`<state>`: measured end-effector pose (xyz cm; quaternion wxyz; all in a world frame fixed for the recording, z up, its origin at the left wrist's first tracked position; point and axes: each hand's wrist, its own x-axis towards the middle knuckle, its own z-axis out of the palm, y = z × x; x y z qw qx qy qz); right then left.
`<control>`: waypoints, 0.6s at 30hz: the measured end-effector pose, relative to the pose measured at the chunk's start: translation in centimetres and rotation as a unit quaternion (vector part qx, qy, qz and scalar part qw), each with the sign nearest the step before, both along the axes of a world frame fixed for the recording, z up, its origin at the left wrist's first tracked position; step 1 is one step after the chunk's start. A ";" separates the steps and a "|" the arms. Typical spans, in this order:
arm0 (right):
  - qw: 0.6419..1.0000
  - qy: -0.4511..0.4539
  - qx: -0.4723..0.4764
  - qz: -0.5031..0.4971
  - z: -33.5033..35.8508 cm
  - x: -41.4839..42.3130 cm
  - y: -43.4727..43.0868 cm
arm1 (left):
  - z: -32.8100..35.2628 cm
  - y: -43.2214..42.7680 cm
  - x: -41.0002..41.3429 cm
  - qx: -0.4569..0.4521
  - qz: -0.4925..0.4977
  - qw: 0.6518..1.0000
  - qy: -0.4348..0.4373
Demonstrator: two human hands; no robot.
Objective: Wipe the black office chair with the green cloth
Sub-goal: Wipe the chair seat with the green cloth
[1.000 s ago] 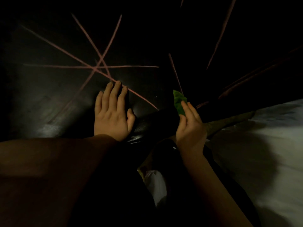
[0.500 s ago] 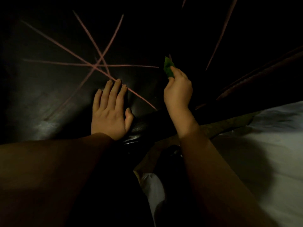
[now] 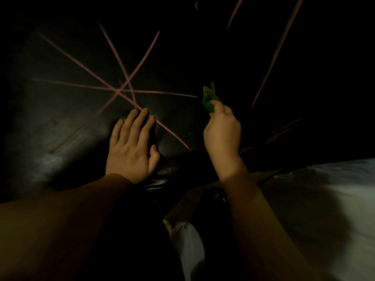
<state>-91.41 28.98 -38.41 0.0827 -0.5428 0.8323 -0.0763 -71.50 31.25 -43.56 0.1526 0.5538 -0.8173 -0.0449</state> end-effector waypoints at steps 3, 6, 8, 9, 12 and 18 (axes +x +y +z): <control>1.000 0.001 0.015 0.005 0.4 1.0 2.9 | -0.1 -0.2 1.3 -0.017 -0.030 0.999 -0.010; 0.999 -0.016 0.036 0.012 0.6 2.4 6.3 | 0.1 -0.5 2.8 -0.021 -0.060 0.998 -0.027; 0.999 -0.030 0.025 0.003 0.7 3.5 8.6 | 0.3 -0.8 3.6 -0.020 -0.079 0.996 -0.033; 0.999 -0.047 0.013 -0.006 0.8 4.2 9.8 | 0.4 -0.9 3.9 -0.019 -0.087 0.995 -0.034; 0.995 -0.094 -0.015 -0.018 0.8 5.8 13.2 | 0.5 -1.1 4.8 -0.017 -0.105 0.994 -0.037; 0.996 -0.071 0.033 -0.043 0.5 7.5 15.7 | 0.8 -1.1 5.4 -0.017 -0.114 0.993 -0.007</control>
